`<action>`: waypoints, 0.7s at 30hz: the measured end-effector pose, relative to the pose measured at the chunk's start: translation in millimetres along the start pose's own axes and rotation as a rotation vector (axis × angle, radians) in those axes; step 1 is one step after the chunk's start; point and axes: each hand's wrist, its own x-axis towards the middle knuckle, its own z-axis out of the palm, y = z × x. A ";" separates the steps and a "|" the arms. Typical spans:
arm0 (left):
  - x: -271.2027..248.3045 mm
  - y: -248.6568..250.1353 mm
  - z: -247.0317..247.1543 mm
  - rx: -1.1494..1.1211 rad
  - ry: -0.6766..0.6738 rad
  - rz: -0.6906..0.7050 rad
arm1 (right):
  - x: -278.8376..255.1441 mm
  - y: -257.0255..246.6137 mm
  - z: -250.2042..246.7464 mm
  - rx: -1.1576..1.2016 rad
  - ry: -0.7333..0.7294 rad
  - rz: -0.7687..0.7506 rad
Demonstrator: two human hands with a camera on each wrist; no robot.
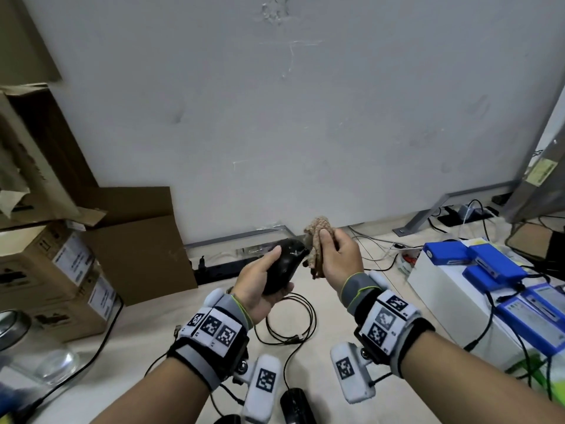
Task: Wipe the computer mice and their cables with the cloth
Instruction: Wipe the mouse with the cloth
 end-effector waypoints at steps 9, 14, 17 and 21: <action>5.2 2.4 6.8 -0.149 -0.106 -0.042 | -53.3 -11.6 8.3 -0.572 -0.336 -0.754; 10.2 -4.1 1.5 0.176 -0.159 0.044 | -21.1 -10.0 -1.0 -0.461 -0.108 -0.543; 8.3 -5.7 -1.7 0.239 -0.162 0.060 | 1.9 -1.9 2.1 -0.322 -0.134 -0.124; 8.2 -2.5 -7.7 0.152 -0.174 0.005 | 8.5 3.3 2.1 -0.185 -0.084 0.043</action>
